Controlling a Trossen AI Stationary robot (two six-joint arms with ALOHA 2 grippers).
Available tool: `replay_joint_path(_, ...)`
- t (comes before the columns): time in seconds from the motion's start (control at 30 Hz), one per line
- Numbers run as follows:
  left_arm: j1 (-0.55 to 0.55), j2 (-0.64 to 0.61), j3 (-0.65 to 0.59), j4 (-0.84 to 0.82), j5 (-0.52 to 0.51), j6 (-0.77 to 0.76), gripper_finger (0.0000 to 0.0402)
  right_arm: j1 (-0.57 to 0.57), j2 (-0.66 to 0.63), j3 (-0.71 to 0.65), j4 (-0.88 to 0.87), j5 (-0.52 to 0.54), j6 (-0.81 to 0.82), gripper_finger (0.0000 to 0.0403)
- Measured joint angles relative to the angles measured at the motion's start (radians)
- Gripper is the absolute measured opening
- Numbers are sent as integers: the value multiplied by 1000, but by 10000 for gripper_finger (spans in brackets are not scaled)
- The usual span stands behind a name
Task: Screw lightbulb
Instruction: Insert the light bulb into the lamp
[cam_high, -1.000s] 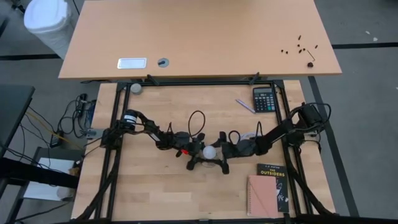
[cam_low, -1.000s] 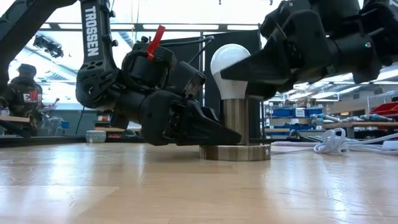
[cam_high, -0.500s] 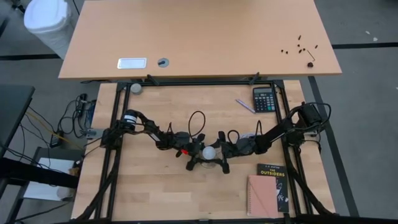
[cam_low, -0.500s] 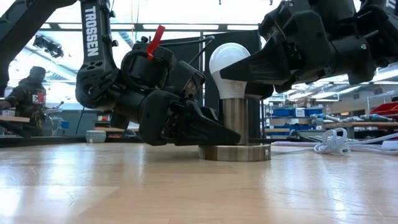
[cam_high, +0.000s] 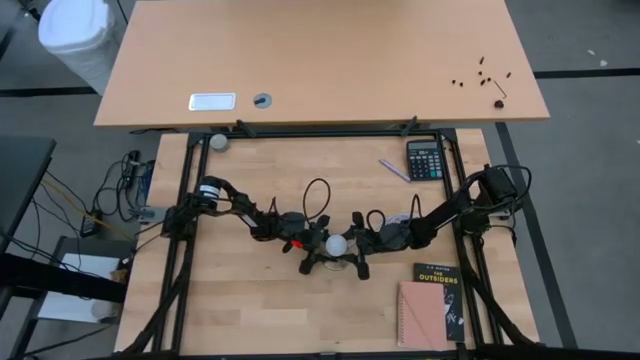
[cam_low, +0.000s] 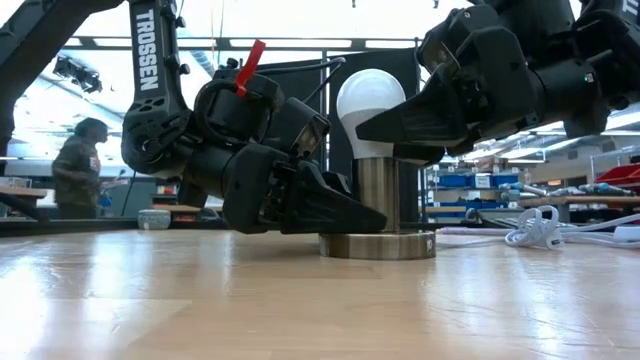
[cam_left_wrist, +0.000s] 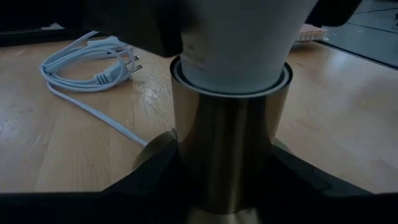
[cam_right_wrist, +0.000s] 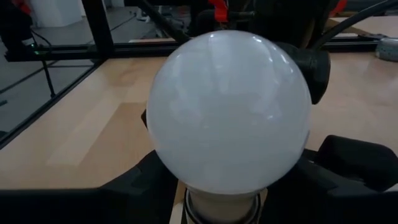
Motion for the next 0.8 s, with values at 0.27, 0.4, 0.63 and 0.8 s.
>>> replay_joint_path(0.27, 0, 0, 0, 1, -18, -6, 198, 28, 0, 1, -12, 116, 52, 219)
replay_joint_path(0.4, 0, 0, 0, 2, -43, -14, 198, 75, 0, 13, -44, 233, 76, 219)
replay_joint_path(0.63, 0, 0, 0, 3, -72, -35, 198, 131, 0, 75, -173, 405, 157, 219)
replay_joint_path(0.8, -1, 0, -1, 5, -76, -58, 198, 153, 39, 150, -246, 493, 202, 216)
